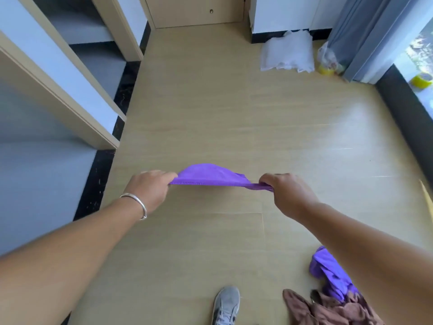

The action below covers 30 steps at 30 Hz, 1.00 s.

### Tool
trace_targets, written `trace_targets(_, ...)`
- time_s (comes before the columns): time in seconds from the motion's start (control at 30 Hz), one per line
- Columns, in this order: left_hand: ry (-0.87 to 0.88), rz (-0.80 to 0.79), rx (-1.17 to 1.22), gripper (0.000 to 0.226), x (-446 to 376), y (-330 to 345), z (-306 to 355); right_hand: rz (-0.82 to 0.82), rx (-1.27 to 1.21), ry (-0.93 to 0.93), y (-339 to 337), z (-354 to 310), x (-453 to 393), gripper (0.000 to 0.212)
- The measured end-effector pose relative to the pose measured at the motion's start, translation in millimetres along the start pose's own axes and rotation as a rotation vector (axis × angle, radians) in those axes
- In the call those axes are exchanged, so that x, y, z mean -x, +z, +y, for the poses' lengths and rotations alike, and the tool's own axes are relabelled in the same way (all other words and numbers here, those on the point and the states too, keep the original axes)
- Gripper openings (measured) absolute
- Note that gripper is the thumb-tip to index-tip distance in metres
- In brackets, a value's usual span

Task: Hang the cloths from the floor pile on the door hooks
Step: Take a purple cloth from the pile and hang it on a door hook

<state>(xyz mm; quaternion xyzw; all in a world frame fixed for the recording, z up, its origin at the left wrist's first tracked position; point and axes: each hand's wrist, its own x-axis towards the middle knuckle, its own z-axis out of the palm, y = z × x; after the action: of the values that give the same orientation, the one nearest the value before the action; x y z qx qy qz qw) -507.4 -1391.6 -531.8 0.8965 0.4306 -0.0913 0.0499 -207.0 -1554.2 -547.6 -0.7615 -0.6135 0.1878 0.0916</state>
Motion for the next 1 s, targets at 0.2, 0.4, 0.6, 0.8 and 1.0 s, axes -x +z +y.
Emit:
trace_targets(0.2, -0.089, -0.198, -0.022, 0.048, 83, 123, 20, -0.157, 0.014, 0.003, 109, 18, 65, 0.05)
trace_targets(0.4, -0.09, -0.35, 0.031, 0.048, 153, 233, 47, -0.336, 0.047, 0.059, 210, 39, 136, 0.051)
trace_targets(0.6, -0.093, -0.457, 0.143, 0.05, 201, 319, 55, -0.475, 0.089, 0.12, 282, 50, 182, 0.04)
trace_targets(0.8, -0.121, -0.507, 0.21, 0.042, 222, 383, 51, -0.536, 0.078, 0.193, 333, 53, 205, 0.034)
trace_targets(1.0, -0.458, -0.271, 0.667, 0.006, 196, 426, 32, -0.323, 0.051, 0.306, 378, 62, 177, 0.013)
